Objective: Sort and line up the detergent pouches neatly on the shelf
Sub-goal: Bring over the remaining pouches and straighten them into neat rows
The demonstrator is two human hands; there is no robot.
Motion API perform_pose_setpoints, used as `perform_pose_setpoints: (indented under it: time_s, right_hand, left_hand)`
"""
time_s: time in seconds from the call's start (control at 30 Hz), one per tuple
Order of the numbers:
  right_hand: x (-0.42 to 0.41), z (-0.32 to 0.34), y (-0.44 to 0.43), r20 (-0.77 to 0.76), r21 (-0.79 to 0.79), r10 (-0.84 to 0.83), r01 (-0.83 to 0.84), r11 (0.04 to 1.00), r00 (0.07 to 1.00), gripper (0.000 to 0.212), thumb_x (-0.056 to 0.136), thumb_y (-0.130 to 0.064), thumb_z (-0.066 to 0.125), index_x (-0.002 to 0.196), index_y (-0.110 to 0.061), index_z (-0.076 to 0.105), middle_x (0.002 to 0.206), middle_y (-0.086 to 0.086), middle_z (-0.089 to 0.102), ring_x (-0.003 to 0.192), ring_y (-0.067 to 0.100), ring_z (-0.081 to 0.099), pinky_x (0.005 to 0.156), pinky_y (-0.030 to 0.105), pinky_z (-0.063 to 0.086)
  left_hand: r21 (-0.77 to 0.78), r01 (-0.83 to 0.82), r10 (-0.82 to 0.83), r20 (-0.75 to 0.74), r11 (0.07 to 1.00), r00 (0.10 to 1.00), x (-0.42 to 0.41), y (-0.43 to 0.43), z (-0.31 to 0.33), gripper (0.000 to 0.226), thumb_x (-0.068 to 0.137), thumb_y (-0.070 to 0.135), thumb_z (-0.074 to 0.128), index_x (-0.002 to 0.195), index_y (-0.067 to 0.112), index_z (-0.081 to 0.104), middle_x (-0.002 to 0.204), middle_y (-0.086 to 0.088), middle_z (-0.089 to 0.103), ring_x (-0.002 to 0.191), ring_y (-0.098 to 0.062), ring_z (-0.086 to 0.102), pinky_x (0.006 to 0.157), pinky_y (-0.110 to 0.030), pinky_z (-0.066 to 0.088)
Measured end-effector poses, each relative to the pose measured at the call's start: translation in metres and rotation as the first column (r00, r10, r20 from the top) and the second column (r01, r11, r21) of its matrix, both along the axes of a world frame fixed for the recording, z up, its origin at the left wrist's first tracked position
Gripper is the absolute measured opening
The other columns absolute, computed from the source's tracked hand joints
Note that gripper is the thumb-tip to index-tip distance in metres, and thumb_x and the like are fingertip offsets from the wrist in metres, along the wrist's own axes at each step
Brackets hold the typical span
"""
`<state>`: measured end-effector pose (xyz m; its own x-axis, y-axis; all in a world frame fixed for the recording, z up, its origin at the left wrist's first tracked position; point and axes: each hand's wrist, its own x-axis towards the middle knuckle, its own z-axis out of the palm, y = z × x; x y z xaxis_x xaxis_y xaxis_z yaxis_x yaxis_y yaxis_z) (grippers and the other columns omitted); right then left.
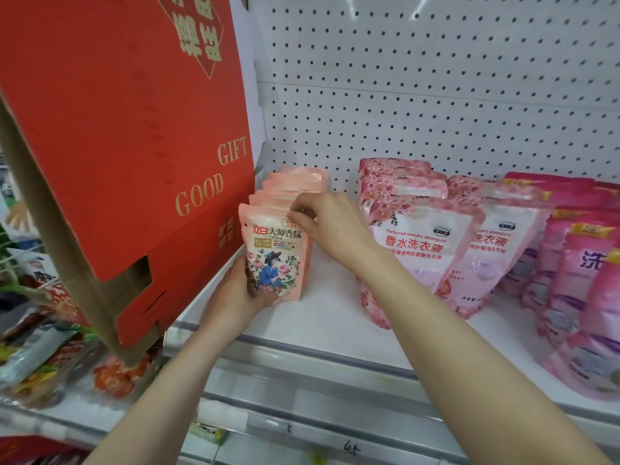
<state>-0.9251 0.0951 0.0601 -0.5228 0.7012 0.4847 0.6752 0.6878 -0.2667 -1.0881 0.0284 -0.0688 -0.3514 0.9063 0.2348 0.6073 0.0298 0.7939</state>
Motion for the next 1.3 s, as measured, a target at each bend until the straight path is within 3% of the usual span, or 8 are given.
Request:
perform_pose_setpoints:
  time_s: [0.1,0.2,0.37,0.63,0.83,0.93,1.1,1.3]
  right_hand:
    - [0.004,-0.004,-0.006,0.043,0.035,-0.038,0.036,0.999,0.998,0.024,0.098,-0.038,0.053,0.111,-0.026,0.069,0.101,0.003,0.072,0.099,0.026,0.063,0.08,0.039,0.051]
    - [0.015,-0.013,-0.021,0.046,0.104,-0.037,0.032,0.994,0.998,0.03,0.099,-0.031,0.053,0.124,-0.019,0.064,0.108,0.007,0.071,0.104,0.029,0.062,0.083,0.041,0.05]
    - [0.051,-0.045,-0.058,-0.032,0.124,-0.067,0.07,0.99,0.997,0.037,0.098,-0.016,0.055,0.134,-0.012,0.057,0.121,0.01,0.067,0.109,0.033,0.061,0.084,0.044,0.05]
    - [0.163,-0.116,-0.123,0.001,0.013,-0.348,0.348,0.937,0.937,0.036,0.096,-0.017,0.06,0.131,-0.009,0.061,0.123,0.011,0.068,0.11,0.034,0.061,0.087,0.043,0.051]
    - [0.268,-0.146,-0.164,-0.073,0.026,-0.514,0.517,0.856,0.855,0.034,0.094,-0.012,0.063,0.127,-0.005,0.063,0.12,0.013,0.068,0.11,0.035,0.061,0.09,0.042,0.051]
    - [0.33,-0.154,-0.184,-0.089,0.021,-0.589,0.593,0.805,0.803,0.034,0.094,-0.013,0.063,0.127,-0.004,0.063,0.121,0.014,0.067,0.11,0.036,0.061,0.093,0.042,0.049]
    - [0.444,-0.164,-0.223,-0.063,-0.017,-0.728,0.729,0.685,0.683,0.038,0.097,-0.022,0.06,0.133,-0.01,0.06,0.126,0.01,0.065,0.116,0.03,0.058,0.093,0.037,0.045]
    - [0.584,-0.172,-0.274,-0.067,-0.018,-0.842,0.843,0.538,0.535,0.037,0.097,-0.024,0.06,0.132,-0.013,0.06,0.121,0.006,0.066,0.111,0.026,0.057,0.096,0.035,0.043]
  left_hand:
    - [0.055,-0.023,0.028,-0.086,0.998,0.996,0.004,-0.006,-0.001,0.075,0.071,0.026,0.083,0.134,0.025,0.043,0.126,-0.001,0.055,0.101,-0.011,0.056,0.078,-0.029,0.047]
    - [0.142,-0.098,0.12,-0.159,0.985,0.98,0.01,-0.021,-0.002,0.085,0.076,0.021,0.08,0.146,0.019,0.031,0.14,-0.009,0.04,0.117,-0.018,0.049,0.085,-0.031,0.041]
    - [0.349,0.001,0.085,-0.232,0.937,0.969,0.033,-0.048,-0.008,0.061,0.084,0.013,0.071,0.137,0.015,0.043,0.134,-0.007,0.045,0.12,-0.021,0.048,0.093,-0.033,0.043]
    - [0.255,0.315,-0.206,-0.377,0.914,0.903,0.112,-0.058,-0.014,0.04,0.087,0.015,0.066,0.126,0.018,0.056,0.124,-0.001,0.057,0.116,-0.019,0.054,0.094,-0.028,0.039]
    - [0.211,0.529,-0.384,-0.481,0.822,0.788,0.203,-0.065,-0.015,0.036,0.09,0.021,0.063,0.125,0.019,0.057,0.122,-0.001,0.057,0.113,-0.021,0.053,0.094,-0.025,0.037]
    - [0.206,0.602,-0.462,-0.469,0.772,0.753,0.263,-0.07,-0.016,0.034,0.092,0.022,0.061,0.126,0.022,0.056,0.123,0.002,0.055,0.114,-0.017,0.051,0.094,-0.018,0.032]
    - [0.215,0.685,-0.571,-0.414,0.696,0.709,0.384,-0.083,-0.027,0.033,0.092,0.021,0.062,0.124,0.023,0.057,0.121,0.003,0.057,0.113,-0.017,0.055,0.092,-0.032,0.045]
    - [0.218,0.791,-0.707,-0.359,0.572,0.61,0.54,-0.098,-0.044,0.033,0.09,0.018,0.062,0.123,0.022,0.058,0.121,0.004,0.058,0.112,-0.015,0.056,0.089,-0.028,0.044]
